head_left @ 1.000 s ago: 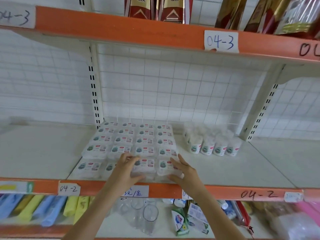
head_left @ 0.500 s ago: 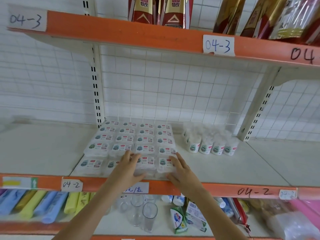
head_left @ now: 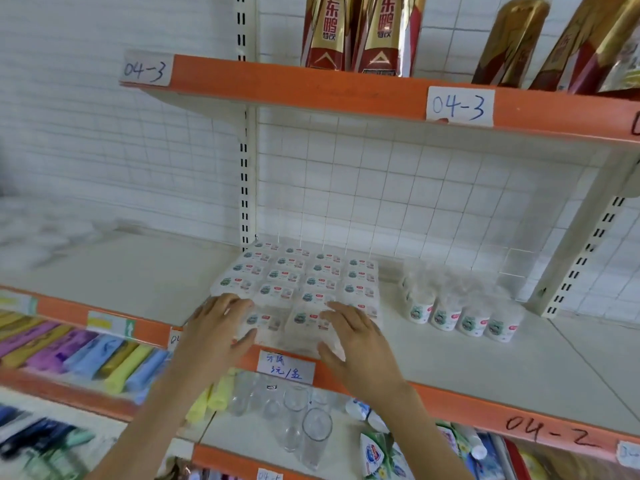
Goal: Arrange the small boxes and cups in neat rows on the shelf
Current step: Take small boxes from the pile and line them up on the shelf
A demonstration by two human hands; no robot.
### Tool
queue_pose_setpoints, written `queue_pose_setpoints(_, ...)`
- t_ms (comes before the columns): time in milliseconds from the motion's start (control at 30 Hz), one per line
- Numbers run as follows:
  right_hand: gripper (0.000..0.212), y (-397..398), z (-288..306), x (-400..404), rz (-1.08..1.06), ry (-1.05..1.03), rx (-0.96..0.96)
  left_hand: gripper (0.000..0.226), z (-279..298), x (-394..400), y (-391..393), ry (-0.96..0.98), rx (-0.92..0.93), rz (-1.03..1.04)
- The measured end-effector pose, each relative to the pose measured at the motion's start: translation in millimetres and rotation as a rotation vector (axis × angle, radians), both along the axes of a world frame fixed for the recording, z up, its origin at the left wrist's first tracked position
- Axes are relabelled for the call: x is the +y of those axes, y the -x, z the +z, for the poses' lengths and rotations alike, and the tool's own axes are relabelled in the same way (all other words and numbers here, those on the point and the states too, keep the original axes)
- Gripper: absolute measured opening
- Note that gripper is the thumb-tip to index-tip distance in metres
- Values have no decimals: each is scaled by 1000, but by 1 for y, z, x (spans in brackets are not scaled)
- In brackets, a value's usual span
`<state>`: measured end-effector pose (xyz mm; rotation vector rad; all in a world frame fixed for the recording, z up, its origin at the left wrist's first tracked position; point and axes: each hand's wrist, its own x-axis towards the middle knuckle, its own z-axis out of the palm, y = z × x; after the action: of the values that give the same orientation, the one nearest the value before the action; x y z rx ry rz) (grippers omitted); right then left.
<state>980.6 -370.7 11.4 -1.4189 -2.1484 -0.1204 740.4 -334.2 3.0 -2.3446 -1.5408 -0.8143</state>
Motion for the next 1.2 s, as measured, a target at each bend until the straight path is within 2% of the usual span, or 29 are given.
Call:
queue_pose_setpoints(67,30,18,-5,-2,89,-17,-18,43,-4,-20,18,9,55,76)
queue_pose_setpoints(167,24,46,-20,-3,217,39,-58,41,-22,-49,44,63,87,169)
queue_pose_setpoints(333,28,104,-61,-7,407,197,-73,29,-57,-103,93,272,12,332)
queue_pose_setpoints(433,44,139,-82,-11,546,304,-124,38,-68,-138,116,355,-31,460)
queue_pose_setpoints(600,29,202,-97,-11,730,343,-110,47,-75,-180,154,455,-107,684)
queue_pose_setpoints(700,27,245,-97,-14,787,382,-113,41,-82,-197,188,393,-119,723)
queue_pose_setpoints(900,27,339,-96,-5,856,399,-133,37,-92,-201,275,424,-143,762)
queue_pose_setpoints(1200,26,463,-80,25,769,395,-21,39,-82,-165,405,349,-202,729)
